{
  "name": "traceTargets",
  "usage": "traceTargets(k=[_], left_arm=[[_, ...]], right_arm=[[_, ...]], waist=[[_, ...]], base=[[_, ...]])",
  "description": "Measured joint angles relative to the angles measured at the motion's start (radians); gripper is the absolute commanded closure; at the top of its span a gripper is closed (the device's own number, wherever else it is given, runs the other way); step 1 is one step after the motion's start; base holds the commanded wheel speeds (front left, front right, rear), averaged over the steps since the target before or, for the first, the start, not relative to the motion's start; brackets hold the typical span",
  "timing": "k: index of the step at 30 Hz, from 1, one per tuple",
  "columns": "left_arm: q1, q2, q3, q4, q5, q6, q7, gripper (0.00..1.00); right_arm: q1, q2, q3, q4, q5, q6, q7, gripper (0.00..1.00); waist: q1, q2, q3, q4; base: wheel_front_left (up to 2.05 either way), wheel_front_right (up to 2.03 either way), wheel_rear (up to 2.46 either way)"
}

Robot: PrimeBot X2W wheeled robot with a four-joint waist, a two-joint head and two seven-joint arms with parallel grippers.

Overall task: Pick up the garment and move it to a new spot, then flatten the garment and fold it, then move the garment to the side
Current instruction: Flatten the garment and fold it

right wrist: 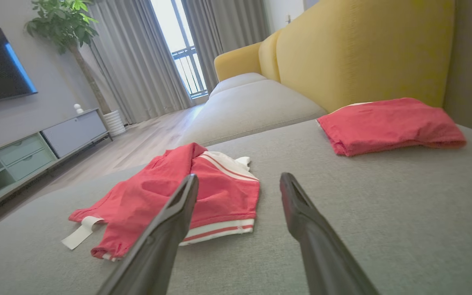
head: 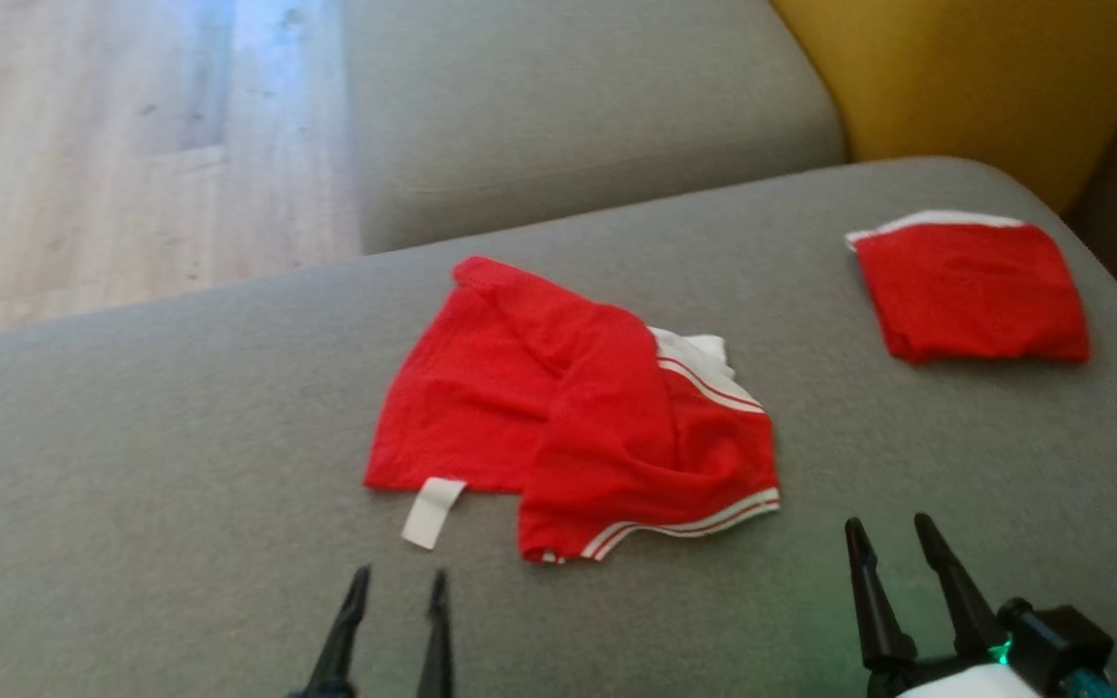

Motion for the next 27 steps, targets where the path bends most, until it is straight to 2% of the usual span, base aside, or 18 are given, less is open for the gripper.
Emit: traceTargets(k=[6,13,23,25,27], left_arm=[[-0.159,-0.001,-0.125,0.072,-0.003,-0.028,0.000,0.00],[-0.378,-0.004,-0.311,0.212,-0.028,-0.084,0.006,0.00],[-0.739,-0.005,-0.545,0.385,-0.105,-0.150,0.125,0.00],[-0.782,-0.005,-0.583,0.429,-0.128,-0.152,0.159,0.00],[-0.831,-0.005,-0.623,0.498,-0.162,-0.132,0.211,0.00]], right_arm=[[-0.030,-0.002,-0.012,-0.029,0.000,0.000,0.000,0.00],[-0.064,-0.002,-0.033,-0.069,0.002,0.000,0.000,0.00],[-0.177,0.014,-0.046,-0.100,0.021,0.000,0.000,0.00],[-0.189,0.020,-0.040,-0.100,0.024,0.000,0.000,0.00],[-0.190,0.029,-0.025,-0.098,0.031,0.000,0.000,0.00]], waist=[[0.0000,0.0000,0.045,-0.085],[0.0000,0.0000,0.142,-0.173],[0.0004,0.0000,0.350,-0.265],[0.0003,0.0000,0.386,-0.282],[0.0003,-0.0001,0.430,-0.307]], base=[[0.00,0.00,0.00],[0.00,0.00,0.00],[0.00,0.00,0.00],[0.00,0.00,0.00],[0.00,0.00,0.00]])
